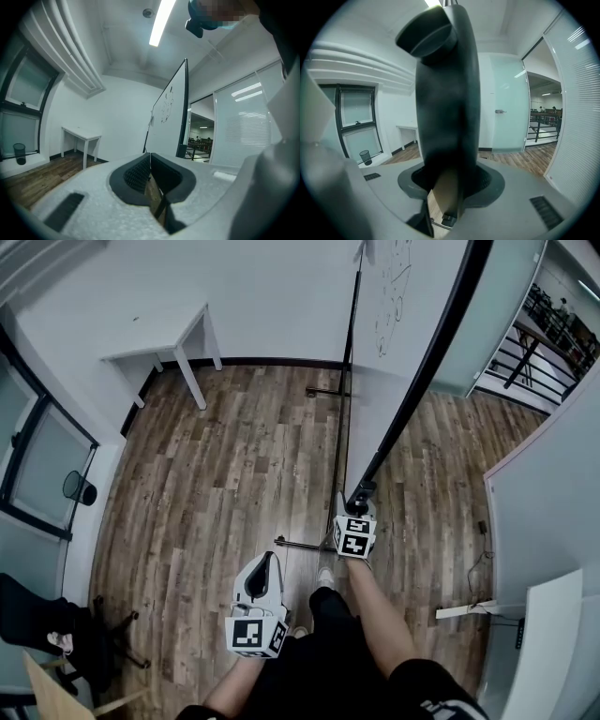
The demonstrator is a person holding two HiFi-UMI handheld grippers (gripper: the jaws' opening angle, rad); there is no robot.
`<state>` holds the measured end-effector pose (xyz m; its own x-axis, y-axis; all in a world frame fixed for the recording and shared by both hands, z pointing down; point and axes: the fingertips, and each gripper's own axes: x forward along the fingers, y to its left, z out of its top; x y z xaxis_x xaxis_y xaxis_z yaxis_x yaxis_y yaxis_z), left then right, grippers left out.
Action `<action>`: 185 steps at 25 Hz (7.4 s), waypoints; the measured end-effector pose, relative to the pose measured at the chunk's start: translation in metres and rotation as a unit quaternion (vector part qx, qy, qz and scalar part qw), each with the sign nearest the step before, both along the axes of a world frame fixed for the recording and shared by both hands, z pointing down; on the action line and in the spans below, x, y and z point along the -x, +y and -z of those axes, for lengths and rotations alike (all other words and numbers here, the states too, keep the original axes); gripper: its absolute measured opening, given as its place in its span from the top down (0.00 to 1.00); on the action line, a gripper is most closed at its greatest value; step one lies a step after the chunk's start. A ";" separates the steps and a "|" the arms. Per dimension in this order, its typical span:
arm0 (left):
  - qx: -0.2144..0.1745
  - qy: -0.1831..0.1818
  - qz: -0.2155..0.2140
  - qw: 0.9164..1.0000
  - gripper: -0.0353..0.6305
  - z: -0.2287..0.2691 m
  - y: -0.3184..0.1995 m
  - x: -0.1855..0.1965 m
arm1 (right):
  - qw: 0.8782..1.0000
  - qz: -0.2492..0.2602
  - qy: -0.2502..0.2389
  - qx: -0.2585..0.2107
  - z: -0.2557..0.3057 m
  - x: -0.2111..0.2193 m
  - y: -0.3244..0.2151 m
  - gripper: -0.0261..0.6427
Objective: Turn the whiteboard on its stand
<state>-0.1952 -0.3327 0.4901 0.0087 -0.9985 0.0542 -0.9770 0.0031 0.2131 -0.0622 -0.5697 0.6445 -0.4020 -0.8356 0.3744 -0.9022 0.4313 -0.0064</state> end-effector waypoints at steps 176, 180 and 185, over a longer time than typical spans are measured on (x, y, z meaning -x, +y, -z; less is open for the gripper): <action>0.035 -0.005 -0.182 0.983 0.92 -0.011 0.586 -0.153 | 0.999 0.029 -0.016 -0.002 -0.002 -0.158 0.785 0.69; 0.034 -0.003 -0.183 0.982 0.92 -0.009 0.587 -0.155 | 1.000 0.013 -0.019 0.010 0.001 -0.168 0.798 0.68; 0.031 0.002 -0.188 0.982 0.92 -0.005 0.589 -0.159 | 0.999 -0.008 -0.035 0.016 0.022 -0.177 0.815 0.68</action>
